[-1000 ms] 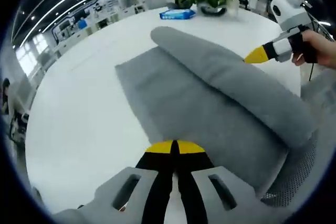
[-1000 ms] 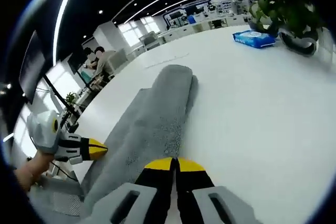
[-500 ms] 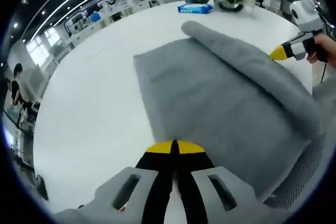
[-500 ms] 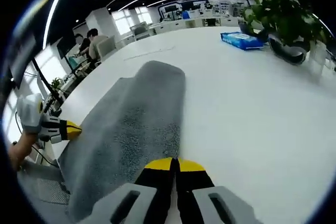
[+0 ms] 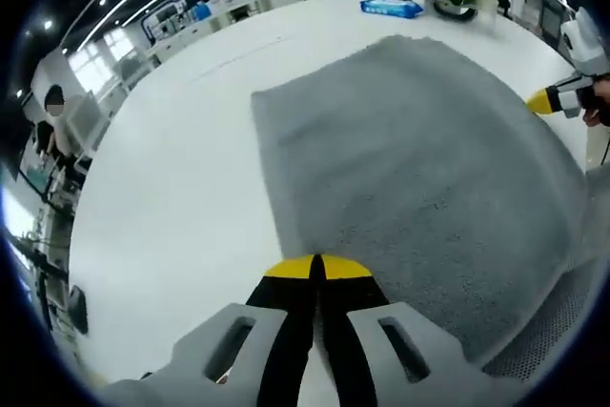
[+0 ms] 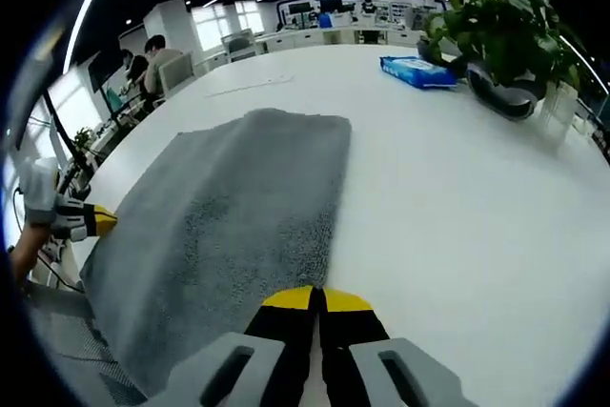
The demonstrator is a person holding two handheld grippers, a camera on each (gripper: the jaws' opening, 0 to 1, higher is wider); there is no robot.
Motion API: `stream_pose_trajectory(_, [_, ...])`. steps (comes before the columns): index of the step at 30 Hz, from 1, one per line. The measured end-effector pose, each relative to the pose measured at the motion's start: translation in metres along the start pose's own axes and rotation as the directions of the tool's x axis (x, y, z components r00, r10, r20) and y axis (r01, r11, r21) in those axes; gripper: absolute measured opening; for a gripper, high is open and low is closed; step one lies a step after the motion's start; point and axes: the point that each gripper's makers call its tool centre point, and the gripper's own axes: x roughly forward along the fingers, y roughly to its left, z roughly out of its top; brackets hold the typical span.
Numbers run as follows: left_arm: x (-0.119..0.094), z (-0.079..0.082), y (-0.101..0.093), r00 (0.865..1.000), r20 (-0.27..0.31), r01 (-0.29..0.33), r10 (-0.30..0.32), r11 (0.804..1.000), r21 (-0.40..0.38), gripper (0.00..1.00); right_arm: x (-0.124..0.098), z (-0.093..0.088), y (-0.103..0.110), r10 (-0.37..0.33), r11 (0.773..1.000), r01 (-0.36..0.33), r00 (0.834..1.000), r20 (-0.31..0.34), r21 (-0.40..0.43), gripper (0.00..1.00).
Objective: Open the folded towel by lifting each exposed corner and separating the folded layers until the towel lies flat within the target outline without major curled edges
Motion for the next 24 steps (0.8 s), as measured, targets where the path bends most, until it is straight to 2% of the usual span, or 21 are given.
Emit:
stream_pose_trajectory(4, [-0.001,-0.001,0.0,1.0,-0.006,-0.008,0.008,1.0,0.003,0.0,-0.002,-0.002,-0.002,-0.011,1.0,0.011,1.0,-0.006,-0.01,0.0])
stream_pose_trajectory(7, [-0.003,-0.005,0.008,0.999,-0.023,-0.044,0.044,0.999,0.014,0.0,-0.003,-0.003,-0.003,-0.016,1.0,0.016,1.0,-0.011,-0.013,0.0])
stream_pose_trajectory(12, [-0.003,-0.004,0.007,0.999,-0.009,-0.032,0.032,0.999,-0.02,0.0,-0.003,0.0,0.001,-0.011,0.998,0.011,1.0,0.004,-0.056,0.0])
stream_pose_trajectory(13, [-0.004,-0.002,0.006,1.0,0.006,-0.025,0.025,1.0,-0.009,0.0,-0.005,0.007,0.005,0.013,0.999,-0.011,0.999,0.038,-0.045,0.0])
stream_pose_trajectory(15, [-0.007,0.006,0.009,0.998,0.052,-0.024,0.029,0.995,-0.093,0.03,-0.011,0.029,0.015,0.059,0.998,-0.056,0.988,0.145,-0.022,0.02])
stream_pose_trajectory(17, [-0.011,0.018,0.024,0.989,0.123,-0.064,0.079,0.991,-0.119,0.09,-0.019,0.047,0.019,0.063,0.998,-0.056,0.97,0.233,-0.036,0.07])
stream_pose_trajectory(18, [-0.013,0.021,0.029,0.986,0.139,-0.071,0.091,0.988,-0.14,0.11,-0.022,0.052,0.02,0.069,0.997,-0.057,0.964,0.256,-0.055,0.07])
stream_pose_trajectory(19, [-0.014,0.021,0.029,0.986,0.147,-0.047,0.077,0.979,-0.197,0.12,-0.024,0.055,0.022,0.071,0.997,-0.056,0.96,0.269,-0.062,0.07])
stream_pose_trajectory(20, [-0.013,0.02,0.028,0.987,0.148,-0.03,0.066,0.972,-0.231,0.14,-0.025,0.056,0.023,0.073,0.996,-0.058,0.958,0.279,-0.06,0.07])
stream_pose_trajectory(22, [-0.007,0.01,0.022,0.994,0.112,0.014,0.019,0.957,-0.291,0.17,-0.026,0.063,0.03,0.104,0.994,-0.085,0.946,0.308,-0.073,0.07])
stream_pose_trajectory(23, [-0.004,0.001,0.021,0.998,0.069,0.014,0.008,0.952,-0.306,0.18,-0.026,0.065,0.033,0.11,0.993,-0.088,0.943,0.313,-0.081,0.07])
stream_pose_trajectory(24, [-0.001,-0.001,0.019,0.998,0.065,0.02,-0.001,0.954,-0.298,0.18,-0.025,0.066,0.036,0.118,0.991,-0.094,0.942,0.313,-0.092,0.07])
